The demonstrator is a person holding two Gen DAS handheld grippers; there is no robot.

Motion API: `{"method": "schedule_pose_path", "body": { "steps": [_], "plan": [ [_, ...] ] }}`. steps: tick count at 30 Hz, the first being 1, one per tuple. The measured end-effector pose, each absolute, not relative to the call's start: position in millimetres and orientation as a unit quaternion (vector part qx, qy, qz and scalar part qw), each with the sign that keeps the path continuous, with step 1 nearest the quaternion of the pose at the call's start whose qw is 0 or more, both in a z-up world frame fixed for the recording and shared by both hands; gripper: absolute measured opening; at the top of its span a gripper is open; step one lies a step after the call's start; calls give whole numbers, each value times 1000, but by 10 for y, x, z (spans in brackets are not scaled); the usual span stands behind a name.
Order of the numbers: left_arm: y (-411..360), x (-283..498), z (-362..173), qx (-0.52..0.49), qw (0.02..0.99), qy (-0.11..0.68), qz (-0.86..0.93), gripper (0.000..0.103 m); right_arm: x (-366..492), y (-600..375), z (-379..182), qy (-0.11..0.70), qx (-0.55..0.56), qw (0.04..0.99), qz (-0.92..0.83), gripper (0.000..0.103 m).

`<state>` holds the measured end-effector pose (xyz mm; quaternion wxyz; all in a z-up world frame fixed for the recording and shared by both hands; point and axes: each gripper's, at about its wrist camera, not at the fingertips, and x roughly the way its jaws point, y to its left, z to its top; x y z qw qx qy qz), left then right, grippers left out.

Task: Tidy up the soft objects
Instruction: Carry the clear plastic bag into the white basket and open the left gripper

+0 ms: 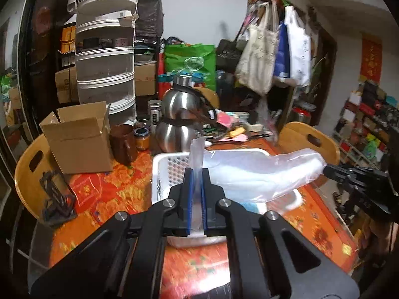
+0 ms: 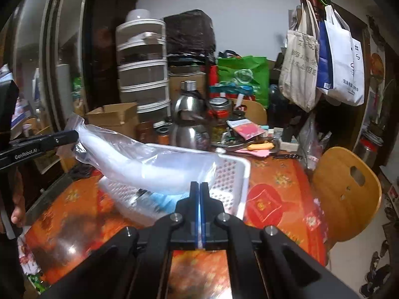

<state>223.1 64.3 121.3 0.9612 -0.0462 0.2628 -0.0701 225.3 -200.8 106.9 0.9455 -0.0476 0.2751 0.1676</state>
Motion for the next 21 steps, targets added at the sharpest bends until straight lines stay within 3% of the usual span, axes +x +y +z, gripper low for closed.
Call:
{"method": "schedule_pose_path", "body": {
  "steps": [8,16,17,19,20,21],
  "plan": [
    [576,3398,1032,-42,945,324,-27,5,3115,-1946,775,326,-61,935,127,0],
    [539,3820,609,-44,934,354,-4,9,3361,-1860,382,360,-72,922,124,0],
    [554,3843,560,-48,932,358,-4,17,3385,-1866,356,364,-69,920,125,0],
    [579,3825,471,-46,931,362,5,44,3400,-1898,305,365,-63,921,120,0],
    [584,3815,433,-41,931,363,8,66,3408,-1929,267,371,-56,919,119,0],
    [594,3779,406,-36,932,362,8,79,3391,-1954,250,372,-52,919,118,4]
  ]
}}
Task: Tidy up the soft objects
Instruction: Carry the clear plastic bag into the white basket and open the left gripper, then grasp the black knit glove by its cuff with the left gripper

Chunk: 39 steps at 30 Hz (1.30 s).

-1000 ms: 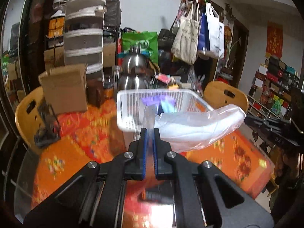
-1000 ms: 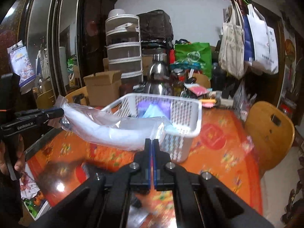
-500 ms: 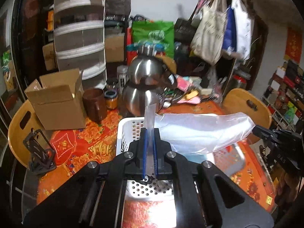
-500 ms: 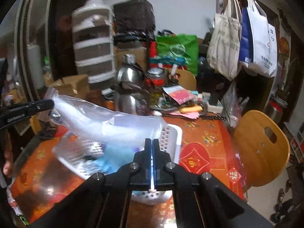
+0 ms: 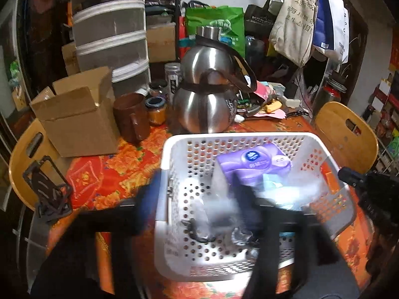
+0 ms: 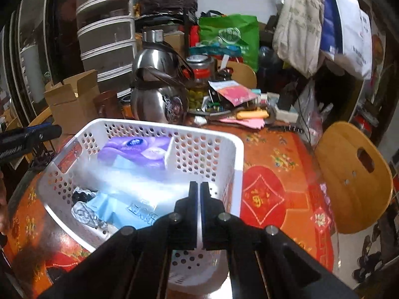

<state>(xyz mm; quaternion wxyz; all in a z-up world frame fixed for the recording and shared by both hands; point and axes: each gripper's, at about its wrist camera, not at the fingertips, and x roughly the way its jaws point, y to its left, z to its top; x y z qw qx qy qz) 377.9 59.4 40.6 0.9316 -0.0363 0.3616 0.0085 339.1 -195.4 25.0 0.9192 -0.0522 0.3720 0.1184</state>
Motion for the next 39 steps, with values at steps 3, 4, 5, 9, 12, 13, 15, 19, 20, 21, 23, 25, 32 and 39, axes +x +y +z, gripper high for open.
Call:
{"method": "schedule_pose_path", "body": {
  "steps": [3,4,5,9,12,13,15,19,20,21,23,25,32,39],
  "plan": [
    [607,3651,387,-18,940,340,24,86,3335,-2012,210,377,-44,918,114,42],
    [608,3609,385,-15,941,338,24,86,3301,-2014,204,374,-48,919,112,58],
    [610,3572,380,-15,940,339,21,87,3228,-2010,205,364,-58,924,103,61],
    [588,3324,374,-13,941,337,8,89,3039,-2018,222,358,-52,926,109,66],
    [539,3179,349,-5,939,345,6,89,2864,-2015,250,354,-46,926,119,66],
    [518,3131,344,0,938,347,8,89,2830,-2012,261,355,-44,926,119,66],
    [504,3012,365,5,939,345,8,89,2692,-2001,280,353,-45,926,130,66],
    [537,2645,434,3,940,340,11,90,2288,-1986,261,341,-46,927,147,73],
    [558,2533,431,1,940,340,12,90,2138,-1989,214,340,-44,926,155,74],
    [578,2446,426,-2,939,343,12,90,2057,-1988,179,341,-42,925,160,74],
    [618,2233,364,-12,937,349,6,91,1834,-1992,34,350,-36,921,169,74],
    [647,2031,269,-15,936,352,2,92,1662,-2005,-121,361,-27,915,177,74],
    [657,1478,-532,-40,918,394,-9,93,1240,-1871,-694,394,-22,893,215,49],
    [540,1496,-1030,-53,898,435,-33,93,1197,-1746,-917,415,-31,877,238,29]
  ]
}}
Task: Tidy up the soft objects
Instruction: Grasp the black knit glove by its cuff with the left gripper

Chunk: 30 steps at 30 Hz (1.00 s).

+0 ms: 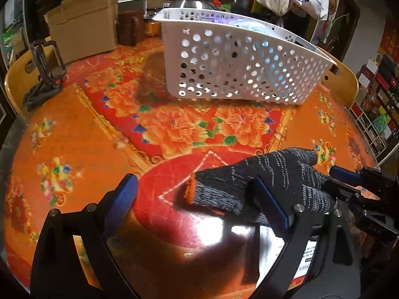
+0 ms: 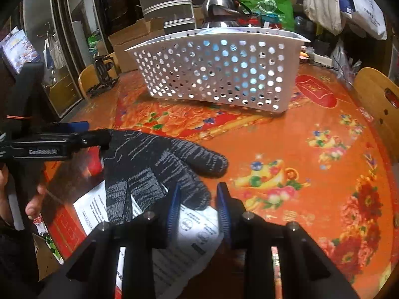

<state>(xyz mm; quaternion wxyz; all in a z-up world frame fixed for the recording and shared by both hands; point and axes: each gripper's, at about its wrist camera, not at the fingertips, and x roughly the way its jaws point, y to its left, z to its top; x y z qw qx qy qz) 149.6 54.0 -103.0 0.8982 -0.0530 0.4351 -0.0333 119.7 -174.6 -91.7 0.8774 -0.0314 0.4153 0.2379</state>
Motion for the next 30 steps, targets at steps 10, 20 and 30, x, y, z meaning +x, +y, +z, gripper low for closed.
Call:
{"method": "schedule_pose_path", "body": {
  "steps": [10,20,30],
  "plan": [
    [435,1619,-1145,-43,892,447,-48,89,1297,-1701,-1000,428,-39,868,248,29],
    [280,1548,-1220,-48,891,443,-88,33,1245,-1660,-978,411,-57,876,246,9],
    [374,1332,-1137,-73,908,400,-97,27,1128,-1651,-848,368,-68,896,241,6]
  ]
}}
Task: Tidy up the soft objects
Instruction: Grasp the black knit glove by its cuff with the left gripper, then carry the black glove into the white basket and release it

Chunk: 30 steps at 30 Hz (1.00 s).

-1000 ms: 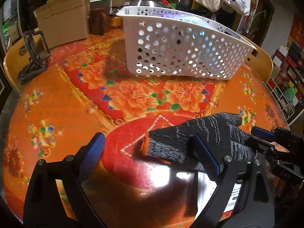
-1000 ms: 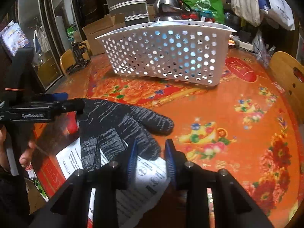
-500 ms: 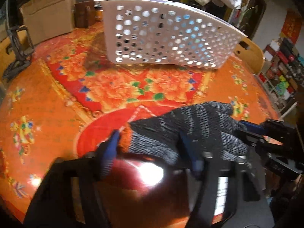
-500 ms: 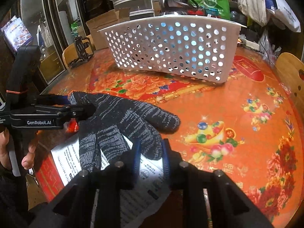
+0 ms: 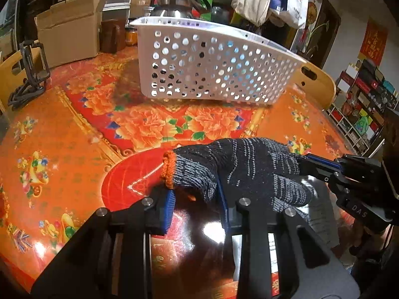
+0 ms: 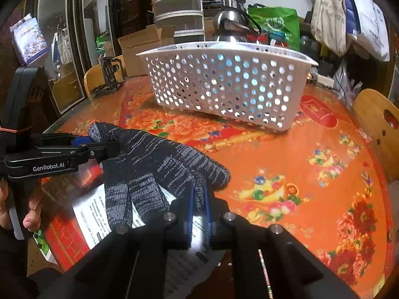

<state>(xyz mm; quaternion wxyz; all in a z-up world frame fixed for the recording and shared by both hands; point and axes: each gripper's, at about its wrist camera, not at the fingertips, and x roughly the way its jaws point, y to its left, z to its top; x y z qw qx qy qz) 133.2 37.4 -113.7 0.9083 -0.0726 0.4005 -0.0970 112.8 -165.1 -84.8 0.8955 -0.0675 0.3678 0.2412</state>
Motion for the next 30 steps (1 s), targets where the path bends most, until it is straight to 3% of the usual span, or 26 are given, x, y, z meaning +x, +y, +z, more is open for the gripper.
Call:
{"method": "schedule_pose_path", "body": {
  "steps": [12,30],
  "plan": [
    [499,1159,-869,-111,917,367,-105,27,1047,-1655,-483,331,-58,907,253,6],
    [441,1184,-7,-133,931,319,-120,27,1139,-1820,295,278,-40,925,254,6]
  ]
}}
